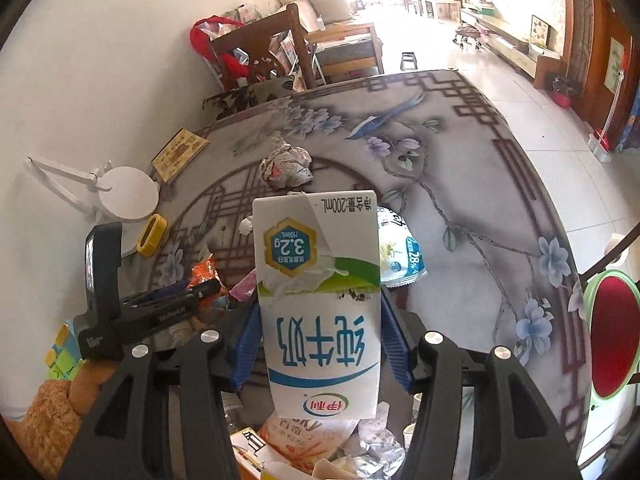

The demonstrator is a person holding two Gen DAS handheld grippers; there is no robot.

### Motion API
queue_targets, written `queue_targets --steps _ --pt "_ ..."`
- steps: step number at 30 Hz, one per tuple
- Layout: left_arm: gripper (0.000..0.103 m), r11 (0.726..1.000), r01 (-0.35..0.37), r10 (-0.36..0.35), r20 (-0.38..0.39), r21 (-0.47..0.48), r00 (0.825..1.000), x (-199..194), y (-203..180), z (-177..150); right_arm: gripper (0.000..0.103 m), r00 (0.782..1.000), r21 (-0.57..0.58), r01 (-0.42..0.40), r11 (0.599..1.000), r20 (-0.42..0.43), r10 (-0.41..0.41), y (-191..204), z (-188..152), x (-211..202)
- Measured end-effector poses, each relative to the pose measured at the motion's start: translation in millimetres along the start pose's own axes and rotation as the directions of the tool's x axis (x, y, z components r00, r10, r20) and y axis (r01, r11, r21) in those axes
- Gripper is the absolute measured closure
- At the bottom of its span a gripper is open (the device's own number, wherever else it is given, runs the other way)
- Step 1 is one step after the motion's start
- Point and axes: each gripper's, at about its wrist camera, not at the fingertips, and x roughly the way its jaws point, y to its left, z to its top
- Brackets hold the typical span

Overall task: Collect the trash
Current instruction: 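Grasp the orange snack bag with the left tool while the right tool grasps the white milk carton, then carry the orange bag and milk carton to the red bucket and release both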

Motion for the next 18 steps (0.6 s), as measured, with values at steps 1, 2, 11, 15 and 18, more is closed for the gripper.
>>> queue_targets --steps 1,2,11,15,18 --pt "0.054 1.0 0.0 0.0 0.008 -0.007 1.0 -3 2 0 0.051 1.0 0.0 -0.003 1.0 0.004 0.003 -1 -2 -3" --pt "0.054 1.0 -0.001 0.001 0.023 -0.016 1.0 -8 3 0 0.051 1.0 0.0 -0.006 1.0 0.009 0.006 -1 -3 -5" --pt "0.055 1.0 -0.019 0.019 0.277 -0.005 0.961 -107 -26 -10 0.051 0.993 -0.018 -0.027 0.999 0.117 0.029 -1 -8 -49" --pt "0.055 0.999 0.005 -0.02 0.344 0.044 0.939 -136 -59 -17 0.051 0.989 -0.021 -0.033 0.999 0.141 0.036 -11 -13 -66" --pt "0.055 0.996 0.044 -0.071 0.364 0.081 0.929 -148 -94 -22 0.051 0.986 -0.023 -0.037 0.999 0.161 0.04 -22 -16 -78"
